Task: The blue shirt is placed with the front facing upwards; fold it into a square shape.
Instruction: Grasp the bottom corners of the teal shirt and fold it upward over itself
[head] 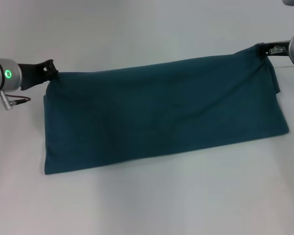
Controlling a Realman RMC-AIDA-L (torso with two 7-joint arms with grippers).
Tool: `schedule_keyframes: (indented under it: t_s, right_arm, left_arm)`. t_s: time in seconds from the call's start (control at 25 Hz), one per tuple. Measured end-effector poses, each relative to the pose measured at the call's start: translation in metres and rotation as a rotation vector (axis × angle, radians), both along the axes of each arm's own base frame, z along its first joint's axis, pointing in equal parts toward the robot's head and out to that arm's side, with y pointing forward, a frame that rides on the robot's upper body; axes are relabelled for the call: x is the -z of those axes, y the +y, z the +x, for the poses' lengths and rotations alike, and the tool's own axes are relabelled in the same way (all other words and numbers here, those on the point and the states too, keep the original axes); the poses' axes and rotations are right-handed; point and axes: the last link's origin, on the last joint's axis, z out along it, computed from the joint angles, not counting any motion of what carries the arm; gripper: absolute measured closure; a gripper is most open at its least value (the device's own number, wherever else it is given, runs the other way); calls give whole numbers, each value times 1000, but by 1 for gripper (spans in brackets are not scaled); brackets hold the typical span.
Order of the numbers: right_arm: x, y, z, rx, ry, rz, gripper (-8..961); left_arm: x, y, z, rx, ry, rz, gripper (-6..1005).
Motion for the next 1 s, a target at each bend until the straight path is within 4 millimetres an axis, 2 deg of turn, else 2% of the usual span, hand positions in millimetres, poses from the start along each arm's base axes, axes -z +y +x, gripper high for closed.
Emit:
schedule_keyframes:
  t_s: [0.32, 0.4, 0.52, 0.64, 0.72, 0.84, 0.92, 0.96, 1.0]
  right_arm:
    - [-6, 5, -4, -34, -98, 3, 785]
    - [-13, 9, -8, -46, -104, 19, 781]
    - [-25, 13, -18, -56, -74, 41, 538]
    - [-34, 10, -23, -39, 16, 25, 390]
    - [-38, 3, -24, -33, 95, 4, 292]
    - [-41, -16, -25, -59, 248, -64, 265]
    - [-39, -37, -23, -94, 368, -144, 247]
    - [-38, -48, -21, -106, 417, -180, 239]
    - [-39, -61, -18, -122, 487, -210, 230]
  left_arm:
    - [0, 1, 0, -11, -25, 38, 864]
    - [0, 1, 0, -14, -35, 42, 820]
    - [2, 0, 0, -18, -47, 41, 755]
    - [3, -3, -2, -21, -67, 40, 690]
    - [3, -5, -3, -23, -88, 37, 646]
    - [-1, -12, -4, -15, -148, 30, 528]
    - [-3, -16, -4, -3, -177, 27, 449]
    - [-7, -24, -6, 21, -234, 21, 410]
    - [-10, -32, -8, 43, -282, 14, 206]
